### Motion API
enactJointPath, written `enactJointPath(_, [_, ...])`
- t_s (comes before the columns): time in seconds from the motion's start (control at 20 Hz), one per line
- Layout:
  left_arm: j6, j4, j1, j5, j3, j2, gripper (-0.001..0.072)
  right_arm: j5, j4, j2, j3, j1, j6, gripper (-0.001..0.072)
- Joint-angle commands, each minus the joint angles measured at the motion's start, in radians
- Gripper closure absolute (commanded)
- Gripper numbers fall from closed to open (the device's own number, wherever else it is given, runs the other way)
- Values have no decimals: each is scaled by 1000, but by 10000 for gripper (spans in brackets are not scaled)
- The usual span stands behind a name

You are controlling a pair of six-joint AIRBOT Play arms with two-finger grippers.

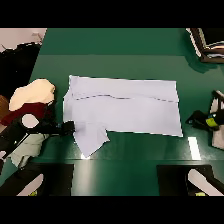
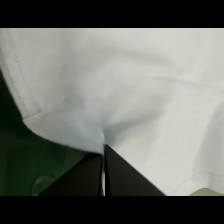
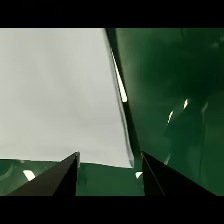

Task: Fold the shirts.

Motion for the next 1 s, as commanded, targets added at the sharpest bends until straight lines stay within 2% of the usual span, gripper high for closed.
enactJointPath(0.0, [12, -2, 0, 0, 2, 1, 683, 13, 7, 1, -106, -127, -26, 264])
enactJointPath(0.25, [22, -2, 0, 8, 2, 1, 683, -42, 90, 0, -208, -211, -58, 263])
enactJointPath(0.5, [22, -2, 0, 8, 2, 1, 682, -137, 139, -4, -227, -124, -47, 264])
enactJointPath(0.65, [22, -2, 0, 7, 2, 1, 682, -136, 140, -52, -227, -72, -42, 271])
enactJointPath(0.7, [25, -2, 0, 6, 2, 1, 683, -128, 140, -71, -227, -55, -42, 351])
enactJointPath(0.85, [28, 11, 0, -14, 3, 20, 685, -119, 138, -76, -227, -4, -68, 651])
enactJointPath(0.9, [23, 25, 0, -32, 5, 46, 685, -120, 132, -54, -225, 7, -72, 696])
enactJointPath(0.95, [12, 41, 0, -58, 5, 80, 685, -114, 121, -26, -217, 9, -72, 697])
